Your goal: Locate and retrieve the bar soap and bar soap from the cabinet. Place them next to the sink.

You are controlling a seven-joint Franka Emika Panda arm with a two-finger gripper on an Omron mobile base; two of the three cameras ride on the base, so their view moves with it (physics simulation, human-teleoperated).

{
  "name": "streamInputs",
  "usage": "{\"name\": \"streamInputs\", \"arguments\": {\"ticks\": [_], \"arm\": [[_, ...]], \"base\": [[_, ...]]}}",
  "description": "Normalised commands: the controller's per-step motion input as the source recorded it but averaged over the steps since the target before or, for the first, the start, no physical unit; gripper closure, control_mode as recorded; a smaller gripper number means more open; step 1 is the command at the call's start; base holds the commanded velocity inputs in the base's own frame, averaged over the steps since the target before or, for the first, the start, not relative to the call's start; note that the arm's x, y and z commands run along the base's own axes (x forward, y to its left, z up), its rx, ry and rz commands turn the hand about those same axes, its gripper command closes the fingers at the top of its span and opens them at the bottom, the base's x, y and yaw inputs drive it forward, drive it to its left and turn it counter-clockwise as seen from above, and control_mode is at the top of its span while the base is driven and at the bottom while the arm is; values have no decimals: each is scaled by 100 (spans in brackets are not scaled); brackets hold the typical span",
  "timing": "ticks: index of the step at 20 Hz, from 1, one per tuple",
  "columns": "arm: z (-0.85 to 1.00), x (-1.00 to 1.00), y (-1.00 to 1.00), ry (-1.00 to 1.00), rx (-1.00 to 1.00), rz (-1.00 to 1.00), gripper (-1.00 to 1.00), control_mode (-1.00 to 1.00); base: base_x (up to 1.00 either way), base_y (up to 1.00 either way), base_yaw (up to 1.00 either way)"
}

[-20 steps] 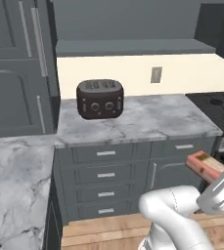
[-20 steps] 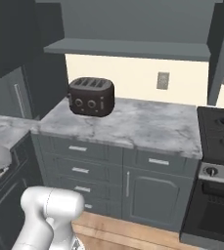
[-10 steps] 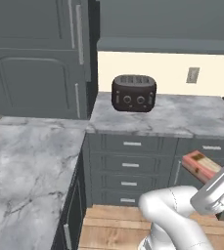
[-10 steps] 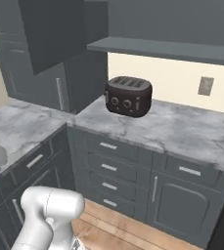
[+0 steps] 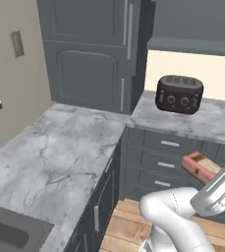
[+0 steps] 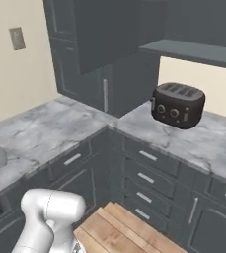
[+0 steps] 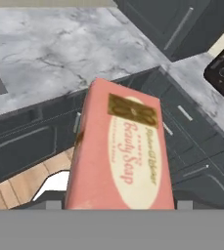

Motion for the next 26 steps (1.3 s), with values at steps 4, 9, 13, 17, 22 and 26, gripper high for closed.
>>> {"name": "streamInputs", "arguments": {"ticks": [4, 9, 13, 17, 22, 26], "arm": [[0, 0, 0, 0, 0, 0, 100, 100], [0, 0, 0, 0, 0, 0, 100, 100], [0, 0, 0, 0, 0, 0, 100, 100], [0, 0, 0, 0, 0, 0, 100, 100], [0, 0, 0, 0, 0, 0, 100, 100], [0, 0, 0, 0, 0, 0, 100, 100]], "base": [[-18, 43, 44], [-15, 39, 45], [-13, 38, 46], [-17, 46, 44], [-17, 48, 44], [-18, 53, 43]]}}
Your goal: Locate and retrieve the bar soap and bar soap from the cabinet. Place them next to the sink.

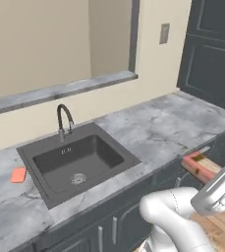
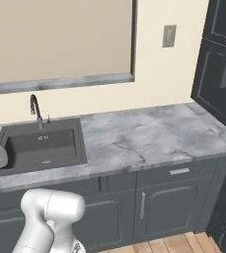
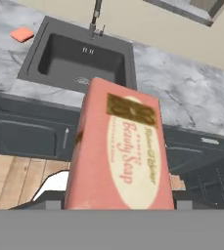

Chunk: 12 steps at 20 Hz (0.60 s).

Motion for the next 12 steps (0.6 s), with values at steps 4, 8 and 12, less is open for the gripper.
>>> {"name": "streamInputs", "arguments": {"ticks": [4, 8, 12], "arm": [[0, 0, 0, 0, 0, 0, 100, 100], [0, 0, 0, 0, 0, 0, 100, 100], [0, 0, 0, 0, 0, 0, 100, 100]], "base": [[-16, 56, 42], [-13, 62, 40], [-7, 67, 38]]}}
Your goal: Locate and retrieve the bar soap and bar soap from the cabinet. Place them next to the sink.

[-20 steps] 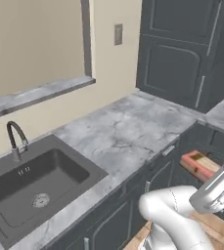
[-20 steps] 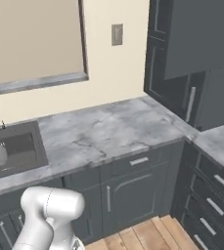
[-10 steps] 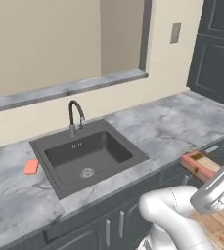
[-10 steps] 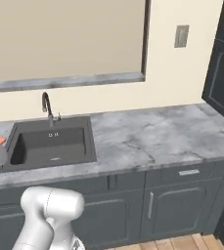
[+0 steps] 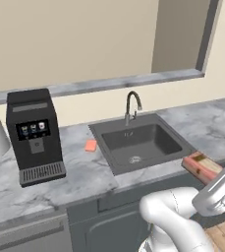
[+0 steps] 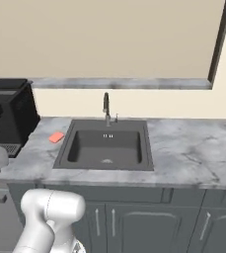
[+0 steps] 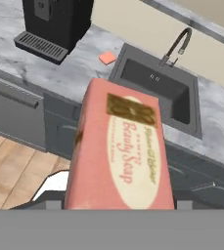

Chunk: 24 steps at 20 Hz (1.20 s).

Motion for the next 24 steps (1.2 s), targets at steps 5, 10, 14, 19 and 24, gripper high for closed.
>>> {"name": "streamInputs", "arguments": {"ticks": [5, 10, 14, 19, 24], "arm": [[0, 0, 0, 0, 0, 0, 100, 100], [0, 0, 0, 0, 0, 0, 100, 100], [0, 0, 0, 0, 0, 0, 100, 100], [0, 0, 0, 0, 0, 0, 100, 100], [0, 0, 0, 0, 0, 0, 100, 100]], "base": [[2, 81, 25], [0, 7, 3], [17, 0, 0], [39, -1, 0], [44, 0, 0]]}}
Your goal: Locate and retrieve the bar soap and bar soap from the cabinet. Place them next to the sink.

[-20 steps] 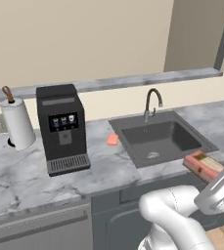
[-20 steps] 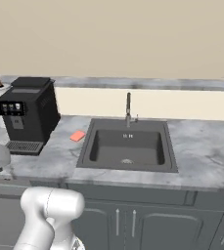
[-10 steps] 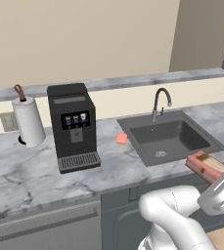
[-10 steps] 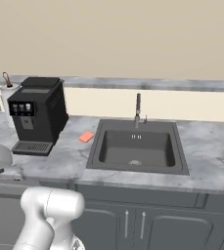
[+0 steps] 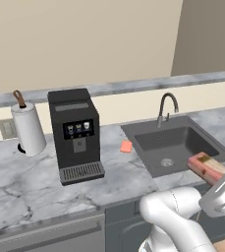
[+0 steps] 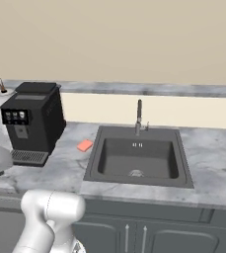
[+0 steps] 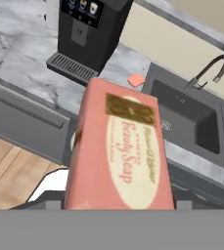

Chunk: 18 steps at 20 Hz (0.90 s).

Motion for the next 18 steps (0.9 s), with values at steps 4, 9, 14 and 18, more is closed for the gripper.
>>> {"name": "streamInputs", "arguments": {"ticks": [4, 9, 14, 18], "arm": [[0, 46, 0, 0, 0, 0, 100, -100], [-2, 15, -14, 0, 0, -1, 100, -100], [-13, 26, -5, 0, 0, 0, 100, -100], [-26, 74, -1, 12, -1, 0, 100, -100]], "base": [[0, 0, 0], [0, 0, 0], [0, 0, 0], [0, 0, 0]]}}
